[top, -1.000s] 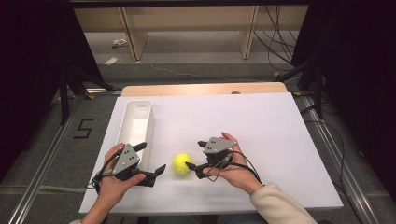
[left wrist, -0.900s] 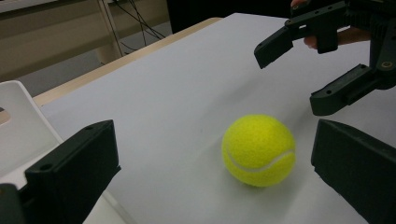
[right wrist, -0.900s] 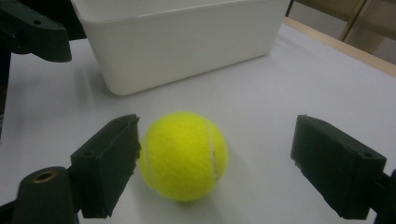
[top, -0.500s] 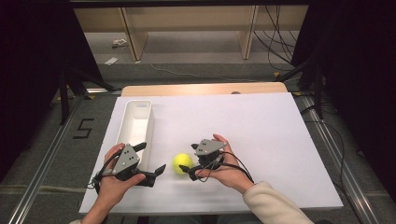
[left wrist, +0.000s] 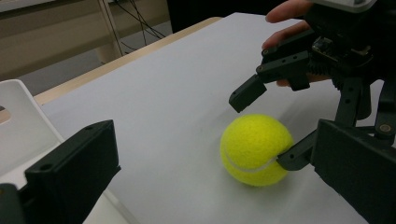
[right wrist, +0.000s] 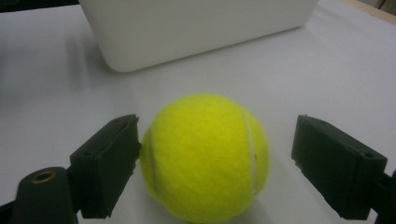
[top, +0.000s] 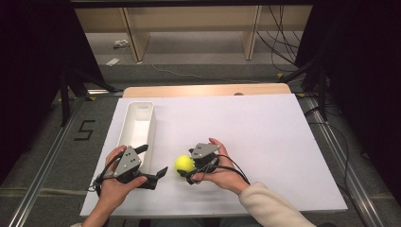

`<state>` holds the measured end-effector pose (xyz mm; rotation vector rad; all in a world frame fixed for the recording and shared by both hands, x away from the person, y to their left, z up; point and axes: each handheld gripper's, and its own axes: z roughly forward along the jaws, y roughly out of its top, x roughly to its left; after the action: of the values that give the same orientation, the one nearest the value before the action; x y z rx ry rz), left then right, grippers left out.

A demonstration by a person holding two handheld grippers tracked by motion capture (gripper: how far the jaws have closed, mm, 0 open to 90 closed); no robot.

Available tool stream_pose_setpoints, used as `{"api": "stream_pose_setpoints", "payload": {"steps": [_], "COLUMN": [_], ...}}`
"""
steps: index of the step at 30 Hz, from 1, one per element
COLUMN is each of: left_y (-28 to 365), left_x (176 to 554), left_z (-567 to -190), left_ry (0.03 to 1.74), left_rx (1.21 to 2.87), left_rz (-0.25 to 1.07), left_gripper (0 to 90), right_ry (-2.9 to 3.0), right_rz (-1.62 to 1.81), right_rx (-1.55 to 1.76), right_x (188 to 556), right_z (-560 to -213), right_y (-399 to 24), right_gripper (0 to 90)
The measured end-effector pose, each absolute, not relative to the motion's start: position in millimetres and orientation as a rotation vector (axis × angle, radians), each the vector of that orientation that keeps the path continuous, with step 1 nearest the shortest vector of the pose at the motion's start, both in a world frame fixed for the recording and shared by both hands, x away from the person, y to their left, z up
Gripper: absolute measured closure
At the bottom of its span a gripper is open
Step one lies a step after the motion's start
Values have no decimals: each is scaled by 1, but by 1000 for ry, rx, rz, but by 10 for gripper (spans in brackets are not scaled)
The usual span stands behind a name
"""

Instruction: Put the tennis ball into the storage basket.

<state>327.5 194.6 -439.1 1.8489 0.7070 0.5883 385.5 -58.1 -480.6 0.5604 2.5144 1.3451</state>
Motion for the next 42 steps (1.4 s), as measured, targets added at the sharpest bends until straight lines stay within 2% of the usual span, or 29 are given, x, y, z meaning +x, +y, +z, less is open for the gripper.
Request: {"api": "stream_pose_setpoints", "payload": {"steps": [10, 20, 26, 42], "left_y": [195, 196, 195, 197], "left_x": [326, 327, 324, 326], "left_z": [-439, -439, -440, -439], "left_ry": [731, 712, 751, 713], "left_rx": [1843, 1844, 1836, 1842], "left_rz": [573, 588, 558, 590], "left_gripper": [4, 4, 4, 4], "right_ry": [2554, 2574, 2576, 2528], "right_rz": [1314, 1300, 1301, 1346], "right_rx": [528, 523, 518, 526], "right_x": [388, 389, 389, 390], "right_z": [-490, -492, -491, -476], "right_y": [-46, -40, -40, -44], "right_gripper": [163, 247, 257, 260]}}
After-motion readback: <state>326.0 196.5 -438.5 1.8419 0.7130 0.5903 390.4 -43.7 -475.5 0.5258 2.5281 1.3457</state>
